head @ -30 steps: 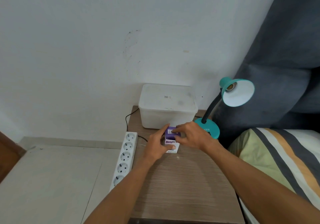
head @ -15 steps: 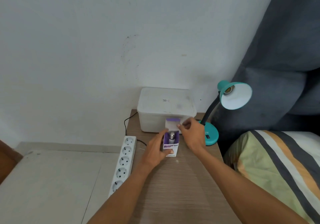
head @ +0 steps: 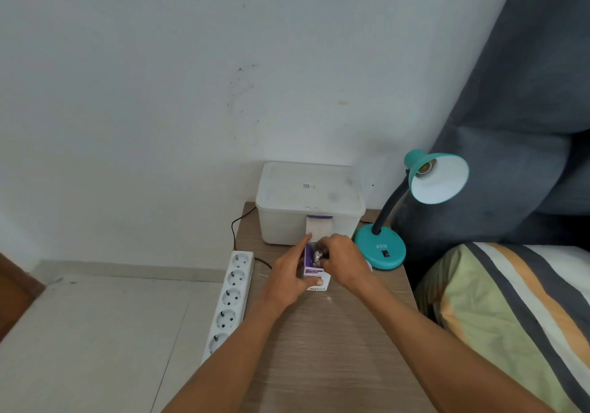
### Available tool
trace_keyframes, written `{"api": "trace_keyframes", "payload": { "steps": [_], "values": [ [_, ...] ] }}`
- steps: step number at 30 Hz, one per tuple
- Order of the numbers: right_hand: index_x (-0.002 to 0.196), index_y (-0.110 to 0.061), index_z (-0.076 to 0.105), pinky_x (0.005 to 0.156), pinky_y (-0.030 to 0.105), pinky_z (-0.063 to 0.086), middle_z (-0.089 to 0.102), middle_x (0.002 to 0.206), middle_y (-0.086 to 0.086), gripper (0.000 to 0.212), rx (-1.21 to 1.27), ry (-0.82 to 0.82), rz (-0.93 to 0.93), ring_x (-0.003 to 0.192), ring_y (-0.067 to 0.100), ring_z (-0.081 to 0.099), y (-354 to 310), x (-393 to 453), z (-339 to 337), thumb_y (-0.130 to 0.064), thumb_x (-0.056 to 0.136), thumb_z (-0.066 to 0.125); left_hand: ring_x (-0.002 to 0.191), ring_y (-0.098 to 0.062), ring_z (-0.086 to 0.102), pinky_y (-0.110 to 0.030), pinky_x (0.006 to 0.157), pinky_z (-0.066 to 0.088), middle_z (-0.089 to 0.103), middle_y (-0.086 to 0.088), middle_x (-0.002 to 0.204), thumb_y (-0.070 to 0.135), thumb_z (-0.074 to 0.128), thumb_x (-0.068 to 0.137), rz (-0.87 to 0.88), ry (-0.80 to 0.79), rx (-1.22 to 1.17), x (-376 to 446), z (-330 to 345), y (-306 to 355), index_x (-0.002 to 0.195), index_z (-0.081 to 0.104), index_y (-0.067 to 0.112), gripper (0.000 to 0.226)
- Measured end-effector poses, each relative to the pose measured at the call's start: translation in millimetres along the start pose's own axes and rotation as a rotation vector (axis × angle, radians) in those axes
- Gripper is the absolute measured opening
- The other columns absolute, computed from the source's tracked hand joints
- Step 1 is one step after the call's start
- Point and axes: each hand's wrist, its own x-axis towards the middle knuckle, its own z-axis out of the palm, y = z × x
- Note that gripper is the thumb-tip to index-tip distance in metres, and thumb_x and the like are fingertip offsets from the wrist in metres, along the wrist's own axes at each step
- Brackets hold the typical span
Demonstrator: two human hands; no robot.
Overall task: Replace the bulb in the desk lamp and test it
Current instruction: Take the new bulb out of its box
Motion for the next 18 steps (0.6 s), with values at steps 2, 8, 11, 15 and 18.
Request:
{"api": "trace_keyframes", "payload": {
  "steps": [2, 8, 11, 15, 18],
  "values": [
    [0.116, -0.013, 0.07, 0.079, 0.029, 0.056, 0.068, 0.104, 0.009, 0.029, -0.027, -0.033, -0.021, 0.087, 0.019, 0.064, 0, 1, -2, -0.015, 0.087, 0.071, 0.112, -0.004, 0.066, -0.026, 0.097, 0.056, 0.063, 0.001, 0.138, 0.023, 0.093, 0.071, -0.006, -0.006, -0.012, 0, 0, 0, 0.158, 0.027, 0.042, 0.111],
    [0.117, -0.018, 0.059, 0.074, 0.016, 0.042, 0.054, 0.11, -0.001, 0.027, 0.154, 0.006, 0.028, 0.091, 0.008, 0.053, 8, -9, -9, -0.027, 0.092, 0.066, 0.11, -0.006, 0.067, -0.033, 0.095, 0.058, 0.064, 0.001, 0.134, 0.024, 0.093, 0.071, -0.01, -0.003, -0.017, 2, -1, -4, 0.158, 0.028, 0.04, 0.11],
    [0.115, -0.021, 0.058, 0.08, 0.023, 0.053, 0.055, 0.112, -0.005, 0.025, 0.244, 0.063, 0.011, 0.091, 0.007, 0.059, 7, -13, -18, -0.03, 0.092, 0.067, 0.111, -0.005, 0.067, -0.03, 0.095, 0.058, 0.064, 0.001, 0.137, 0.019, 0.093, 0.072, -0.007, -0.015, -0.018, 2, -1, -3, 0.159, 0.029, 0.036, 0.109],
    [0.116, -0.023, 0.057, 0.083, 0.023, 0.052, 0.057, 0.108, -0.008, 0.028, 0.289, 0.098, -0.001, 0.097, 0.008, 0.058, -1, -17, -25, -0.035, 0.092, 0.066, 0.112, -0.004, 0.067, -0.029, 0.097, 0.058, 0.065, 0.002, 0.134, 0.018, 0.094, 0.07, -0.012, -0.02, -0.04, 2, 0, -3, 0.158, 0.029, 0.039, 0.112],
    [0.119, -0.02, 0.055, 0.082, 0.018, 0.049, 0.059, 0.109, -0.008, 0.028, 0.364, 0.157, 0.015, 0.101, 0.005, 0.057, -5, -19, -25, -0.032, 0.095, 0.062, 0.12, -0.004, 0.065, -0.031, 0.1, 0.057, 0.063, 0.003, 0.138, 0.015, 0.094, 0.069, -0.016, -0.02, -0.066, 1, 0, -4, 0.157, 0.031, 0.039, 0.112]
  ]
}}
